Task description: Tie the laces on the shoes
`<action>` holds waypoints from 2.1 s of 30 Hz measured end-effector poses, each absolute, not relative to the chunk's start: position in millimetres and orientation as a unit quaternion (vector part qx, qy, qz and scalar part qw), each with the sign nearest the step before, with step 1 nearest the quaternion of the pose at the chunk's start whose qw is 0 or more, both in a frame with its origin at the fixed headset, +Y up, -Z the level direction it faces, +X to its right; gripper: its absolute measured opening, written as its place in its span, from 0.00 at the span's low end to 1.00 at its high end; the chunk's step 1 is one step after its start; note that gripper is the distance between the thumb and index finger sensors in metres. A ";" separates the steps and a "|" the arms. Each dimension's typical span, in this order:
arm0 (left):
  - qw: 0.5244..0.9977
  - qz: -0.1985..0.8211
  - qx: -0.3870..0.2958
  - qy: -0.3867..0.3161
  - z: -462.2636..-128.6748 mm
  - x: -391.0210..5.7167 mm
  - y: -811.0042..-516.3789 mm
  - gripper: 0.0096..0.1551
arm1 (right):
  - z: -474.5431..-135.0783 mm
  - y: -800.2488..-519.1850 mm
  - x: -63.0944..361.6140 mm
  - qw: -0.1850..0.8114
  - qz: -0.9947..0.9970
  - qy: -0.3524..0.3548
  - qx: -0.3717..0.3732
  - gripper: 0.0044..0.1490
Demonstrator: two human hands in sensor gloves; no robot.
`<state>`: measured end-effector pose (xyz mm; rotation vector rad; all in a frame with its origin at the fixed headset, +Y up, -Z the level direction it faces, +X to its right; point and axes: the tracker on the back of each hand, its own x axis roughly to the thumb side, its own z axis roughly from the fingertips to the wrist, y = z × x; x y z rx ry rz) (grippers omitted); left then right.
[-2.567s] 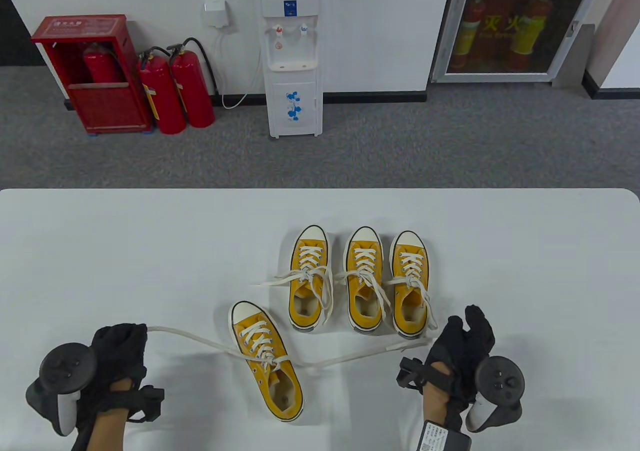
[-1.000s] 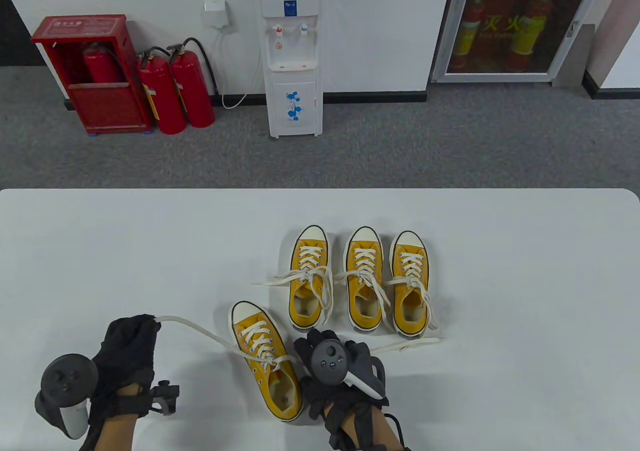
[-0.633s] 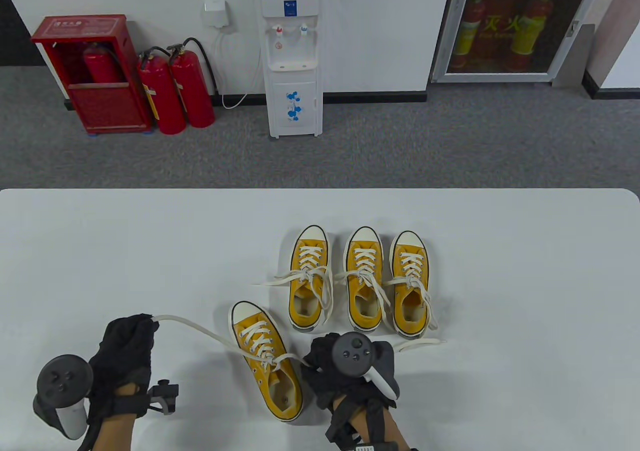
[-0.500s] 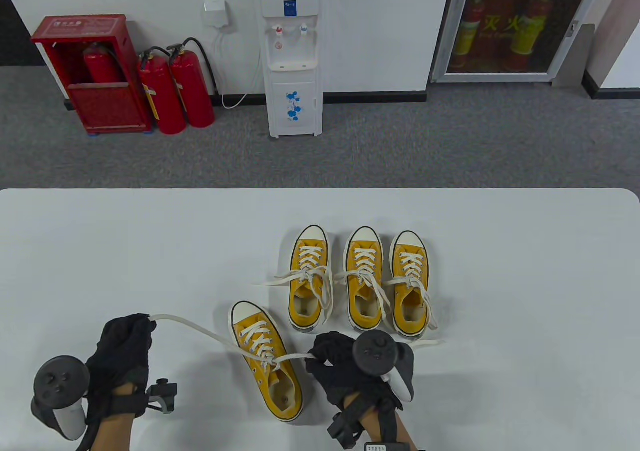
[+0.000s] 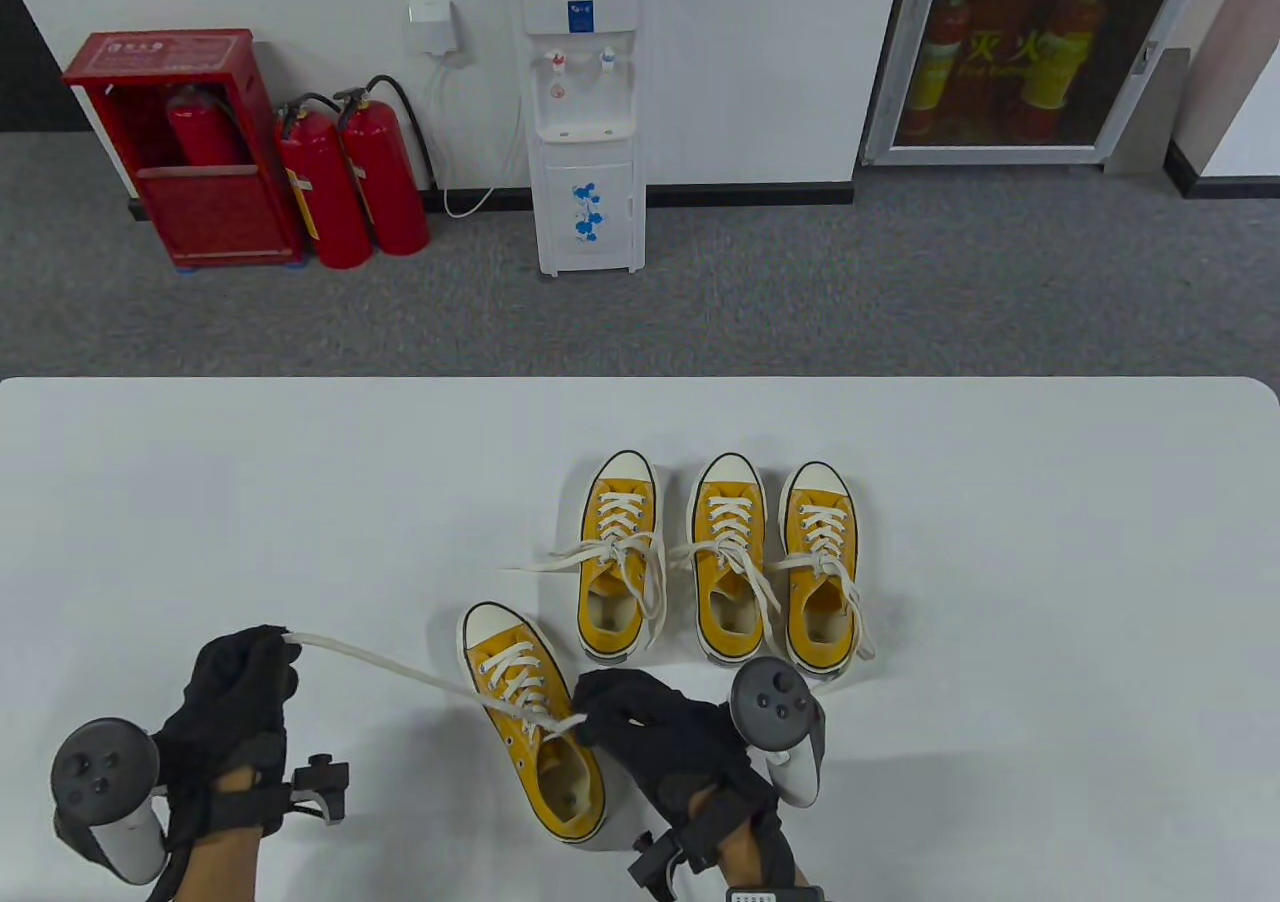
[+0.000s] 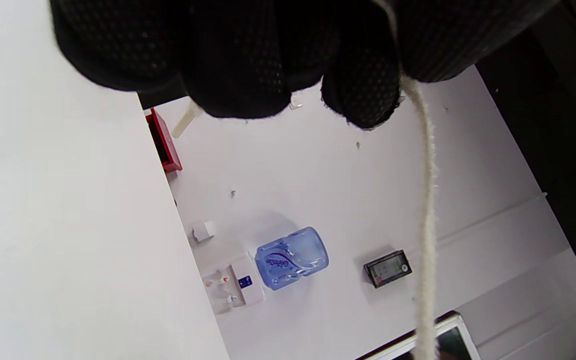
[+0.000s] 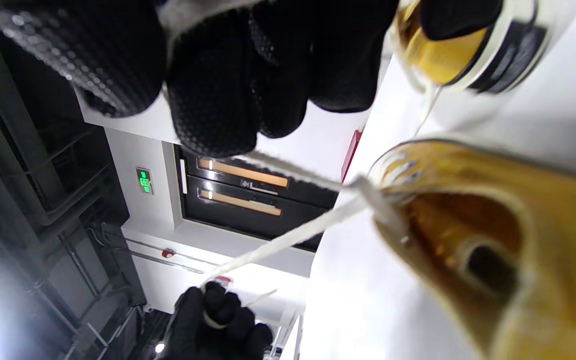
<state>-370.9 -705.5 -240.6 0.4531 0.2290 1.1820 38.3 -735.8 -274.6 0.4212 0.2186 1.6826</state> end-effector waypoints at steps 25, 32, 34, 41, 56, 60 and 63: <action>0.801 0.561 0.189 0.090 -243.7 -363.5 -710.6 0.20 | -292.2 -759.5 9.0 0.742 0.627 0.160 0.175 0.32; 0.782 0.592 0.177 0.079 -244.4 -357.4 -712.6 0.21 | -291.8 -771.1 17.5 0.722 0.660 0.154 0.139 0.32; 0.774 0.604 0.173 0.076 -244.9 -355.2 -713.6 0.20 | -291.9 -772.4 17.7 0.717 0.668 0.149 0.131 0.31; 0.721 0.680 0.130 0.023 -246.7 -341.2 -713.8 0.19 | -290.4 -773.6 12.1 0.693 0.694 0.147 0.131 0.32; 0.647 0.744 -0.005 -0.165 -250.0 -278.0 -675.8 0.20 | -290.4 -758.8 -3.6 0.628 0.756 0.114 0.147 0.33; 0.660 0.725 -0.016 -0.197 -253.2 -262.4 -665.5 0.20 | -290.3 -756.6 -7.0 0.611 0.769 0.114 0.153 0.34; 0.686 0.689 -0.016 -0.231 -255.3 -249.1 -655.2 0.20 | -290.1 -754.8 -9.6 0.596 0.779 0.111 0.159 0.34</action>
